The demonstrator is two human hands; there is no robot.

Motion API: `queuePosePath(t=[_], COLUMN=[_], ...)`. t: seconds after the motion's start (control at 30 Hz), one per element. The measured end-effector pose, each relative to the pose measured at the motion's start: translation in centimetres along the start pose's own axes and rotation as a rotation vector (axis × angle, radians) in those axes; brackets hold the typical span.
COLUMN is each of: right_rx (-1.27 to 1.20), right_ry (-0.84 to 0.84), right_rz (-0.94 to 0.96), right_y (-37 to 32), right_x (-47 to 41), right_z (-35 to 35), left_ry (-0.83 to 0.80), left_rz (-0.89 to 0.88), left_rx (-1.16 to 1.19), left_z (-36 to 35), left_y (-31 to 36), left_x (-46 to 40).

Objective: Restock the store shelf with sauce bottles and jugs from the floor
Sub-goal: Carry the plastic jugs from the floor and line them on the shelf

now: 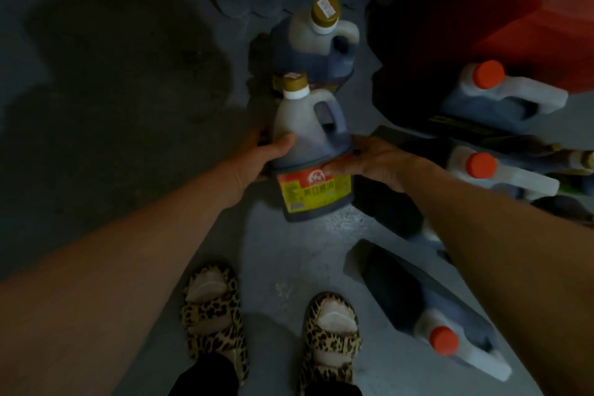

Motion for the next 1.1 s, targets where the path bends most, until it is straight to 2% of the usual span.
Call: queuePosePath(t=[0.17, 0.4, 0.57, 0.87, 1.1], right_rx=[-0.1, -0.118, -0.082, 0.038, 0.139], right_ry=[-0.043, -0.083, -0.076, -0.094, -0.164], right_rz=[-0.123, -0.17, -0.116, -0.016, 0.183], right_y=[3.0, 0.3, -5.4, -18.7, -30.8], right_x=[4.1, 12.7, 19.3, 31.9, 41.5], right_z=[-6.3, -11.1, -12.4, -15.1, -20.2], left_ry=[0.136, 0.233, 0.133, 0.251, 0.353], left_rz=[0.157, 0.334, 0.296, 0.172, 0.046], left_rx=[0.029, 0.123, 0.161, 0.292, 0.328], left_z=[2.6, 8.1, 11.6, 20.2, 30.9], left_y=[-2.1, -3.1, 0.1, 7.4, 12.9], left_x=[4.2, 12.0, 18.7, 32.1, 44.4])
Point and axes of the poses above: each hand's wrist, its own x-axis away from the middle knuckle, its own z-axis out of the back of the hand, y = z × x, the point moved 1 cm from there along -x, towards the middle knuckle, and after that the axes turned 11 degrees about y, right-handed, at the moved point
